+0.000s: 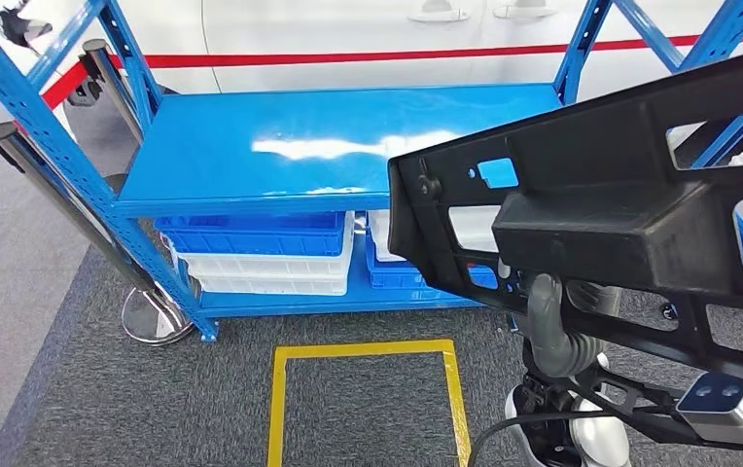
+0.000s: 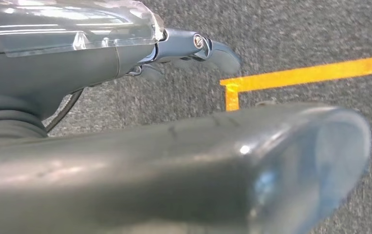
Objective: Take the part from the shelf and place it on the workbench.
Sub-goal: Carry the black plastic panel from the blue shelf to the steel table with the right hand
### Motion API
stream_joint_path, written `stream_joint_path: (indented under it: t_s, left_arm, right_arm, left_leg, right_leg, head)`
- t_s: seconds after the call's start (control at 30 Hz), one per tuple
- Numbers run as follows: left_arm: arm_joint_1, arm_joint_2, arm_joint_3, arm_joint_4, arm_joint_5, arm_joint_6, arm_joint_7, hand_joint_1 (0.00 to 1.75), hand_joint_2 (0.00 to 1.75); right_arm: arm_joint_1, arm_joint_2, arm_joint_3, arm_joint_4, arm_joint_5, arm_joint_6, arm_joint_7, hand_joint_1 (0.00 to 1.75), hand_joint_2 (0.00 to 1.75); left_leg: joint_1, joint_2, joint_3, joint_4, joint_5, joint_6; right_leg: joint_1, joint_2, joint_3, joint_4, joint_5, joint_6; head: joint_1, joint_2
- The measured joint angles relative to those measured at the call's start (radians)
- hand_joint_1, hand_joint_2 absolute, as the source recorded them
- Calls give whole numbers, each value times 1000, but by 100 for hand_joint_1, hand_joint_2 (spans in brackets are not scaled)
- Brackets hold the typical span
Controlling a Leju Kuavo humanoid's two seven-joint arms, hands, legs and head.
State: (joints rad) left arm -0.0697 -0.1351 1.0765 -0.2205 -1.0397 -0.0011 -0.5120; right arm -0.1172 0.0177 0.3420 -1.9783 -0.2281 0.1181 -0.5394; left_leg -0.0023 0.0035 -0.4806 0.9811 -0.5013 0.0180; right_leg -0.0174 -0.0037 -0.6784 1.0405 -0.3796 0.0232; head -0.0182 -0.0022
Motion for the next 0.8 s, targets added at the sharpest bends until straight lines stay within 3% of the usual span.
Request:
stream_joint_path:
  t_s: [0.03,0.1,0.13,0.17,0.23,0.27,0.33,0.37,0.4,0.5,0.57,0.63,0.67,0.7,0.73,0.8]
  left_arm:
    - [0,0,0,0,-1,0,0,0,0]
    - [0,-1,0,0,-4,0,0,0,0]
    - [0,-1,0,0,-5,0,0,0,0]
    - [0,-1,0,0,-6,0,0,0,0]
    - [0,-1,0,0,-7,0,0,0,0]
    - [0,-1,0,0,-8,0,-1,0,0]
    - [0,-1,0,0,-11,1,-2,0,0]
    - [1,-1,0,0,-14,2,-4,0,0]
    - [1,-1,0,0,-18,4,-6,0,0]
    - [3,-2,0,0,-36,14,-22,0,0]
    - [5,-3,-1,0,-48,19,-35,0,0]
    - [6,-4,-4,0,-56,22,-44,0,0]
    - [6,-5,-6,0,-60,24,-49,0,0]
    - [7,-6,-8,0,-66,28,-54,0,0]
    - [7,-7,-12,0,-74,36,-60,0,0]
    - [7,-10,-22,0,-95,56,-73,0,0]
  right_arm:
    - [0,0,0,0,0,-2,0,175,175]
    - [1,0,0,2,0,-6,0,175,175]
    - [1,0,1,3,0,-9,-1,175,175]
    - [1,0,1,4,0,-11,-1,175,175]
    - [1,0,1,6,0,-15,-2,175,175]
    - [1,0,1,6,0,-18,-4,175,175]
    - [2,0,2,7,12,-29,-8,175,175]
    - [3,0,3,7,27,-43,-11,175,175]
    - [5,0,5,7,50,-65,-11,175,175]
    - [16,0,12,14,134,-160,3,175,175]
    - [24,0,15,30,159,-208,12,175,175]
    - [38,0,16,51,158,-232,11,175,175]
    - [48,0,16,62,156,-243,10,175,175]
    - [58,-1,14,72,154,-252,9,175,175]
    - [69,0,11,81,152,-263,8,175,175]
    - [90,0,-3,96,147,-280,6,175,175]
  left_leg:
    - [2,3,-11,-4,15,8]
    - [1,6,-41,-2,40,17]
    - [0,7,-60,1,52,17]
    - [-1,8,-79,5,63,16]
    - [-2,8,-118,17,84,13]
    - [-1,8,-136,25,92,10]
    - [-3,7,-161,39,104,1]
    - [-3,7,-168,43,110,-4]
    - [-4,6,-170,43,116,-10]
    - [1,5,-176,45,120,-31]
    - [5,3,-201,108,56,-41]
    - [8,3,-242,237,-32,-49]
    - [9,3,-253,290,-55,-51]
    - [9,3,-247,310,-58,-52]
    - [9,3,-220,288,-43,-51]
    - [7,1,-120,149,-3,-39]
  right_leg:
    - [0,1,-12,32,-39,3]
    - [-2,2,-41,143,-146,6]
    - [-3,2,-51,204,-180,9]
    - [-3,2,-49,245,-187,10]
    - [-4,2,-8,249,-145,11]
    - [-5,2,39,198,-121,9]
    - [-2,3,133,71,-129,2]
    - [0,3,164,19,-145,-4]
    - [3,4,174,-4,-157,-12]
    - [5,3,166,-21,-137,-39]
    - [2,0,150,-26,-116,-52]
    - [4,1,127,-25,-99,-56]
    - [5,1,115,-23,-91,-55]
    - [5,1,104,-21,-85,-54]
    - [5,1,96,-19,-80,-52]
    - [6,0,86,-16,-73,-47]
  head:
    - [2,0]
    - [5,0]
    - [5,0]
    - [5,0]
    - [5,0]
    - [5,0]
    - [4,0]
    - [4,0]
    - [4,0]
    - [7,0]
    - [5,0]
    - [2,0]
    - [2,0]
    - [2,0]
    - [2,0]
    - [2,0]
